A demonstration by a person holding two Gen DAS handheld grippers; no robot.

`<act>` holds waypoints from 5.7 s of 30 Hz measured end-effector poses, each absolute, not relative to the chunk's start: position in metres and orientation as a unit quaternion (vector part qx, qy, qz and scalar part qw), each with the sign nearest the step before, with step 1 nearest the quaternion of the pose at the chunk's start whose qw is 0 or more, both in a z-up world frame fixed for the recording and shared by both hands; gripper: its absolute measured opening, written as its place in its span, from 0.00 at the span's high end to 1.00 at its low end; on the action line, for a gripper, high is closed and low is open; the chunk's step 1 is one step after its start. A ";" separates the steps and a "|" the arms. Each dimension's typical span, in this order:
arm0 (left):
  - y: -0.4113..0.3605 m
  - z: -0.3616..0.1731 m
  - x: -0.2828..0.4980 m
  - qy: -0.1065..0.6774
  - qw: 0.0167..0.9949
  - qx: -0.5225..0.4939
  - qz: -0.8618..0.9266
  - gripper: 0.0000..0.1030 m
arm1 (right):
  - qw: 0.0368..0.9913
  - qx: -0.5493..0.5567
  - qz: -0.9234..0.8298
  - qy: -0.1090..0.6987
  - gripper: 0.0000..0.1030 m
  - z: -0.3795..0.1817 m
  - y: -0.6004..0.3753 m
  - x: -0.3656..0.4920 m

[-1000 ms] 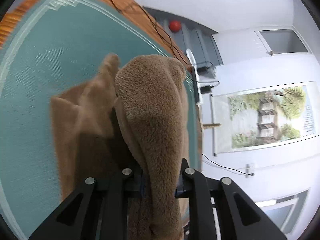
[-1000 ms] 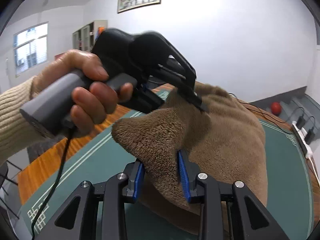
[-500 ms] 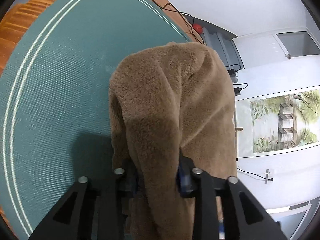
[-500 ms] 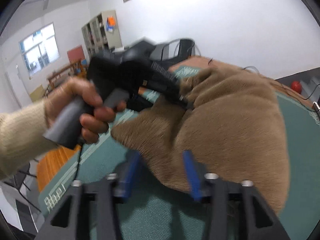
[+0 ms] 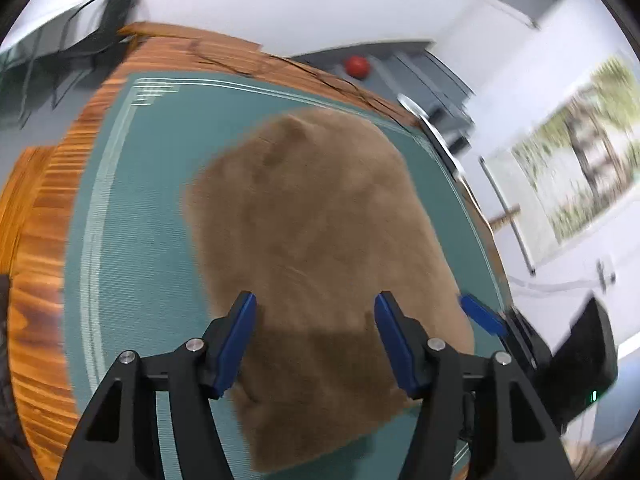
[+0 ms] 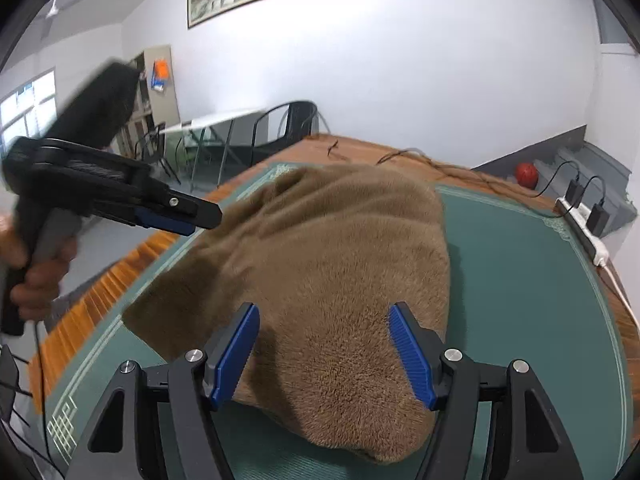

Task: Fold clothes
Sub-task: 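Lay the folded bundle down and open both grippers, then grasp the folded brown bundle with both grippers, then lift the bundle with both grippers and carry it toward the table edge, then lower the bundle onto the table and open both grippers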

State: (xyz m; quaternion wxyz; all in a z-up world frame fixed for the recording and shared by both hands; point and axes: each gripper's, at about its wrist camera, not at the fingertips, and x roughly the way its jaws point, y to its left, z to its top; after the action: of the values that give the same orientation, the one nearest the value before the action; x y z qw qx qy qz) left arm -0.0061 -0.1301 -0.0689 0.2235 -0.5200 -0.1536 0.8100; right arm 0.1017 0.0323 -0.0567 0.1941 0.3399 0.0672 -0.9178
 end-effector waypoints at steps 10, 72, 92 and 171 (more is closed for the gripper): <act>-0.119 -0.095 0.003 -0.136 0.228 -0.524 0.809 0.36 | 0.198 0.363 -0.906 0.091 0.32 -0.096 0.037 0.096; -0.191 -0.160 -0.063 -0.325 0.263 -0.575 0.704 0.01 | 0.314 0.508 -0.774 -0.211 0.01 -0.130 0.164 -0.076; -0.161 -0.152 -0.046 -0.314 0.312 -0.582 0.681 0.39 | 0.320 0.515 -0.772 -0.189 0.38 -0.120 0.132 -0.078; 0.243 0.069 0.188 0.081 0.190 -0.418 0.885 0.15 | -0.112 0.384 -0.915 -0.054 0.01 0.039 0.409 0.269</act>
State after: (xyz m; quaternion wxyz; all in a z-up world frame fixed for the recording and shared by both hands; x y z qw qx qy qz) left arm 0.1875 0.2429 0.0686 0.1901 -0.4178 0.0814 0.8847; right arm 0.2691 0.4087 0.0387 -0.1121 0.3844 -0.0536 -0.9148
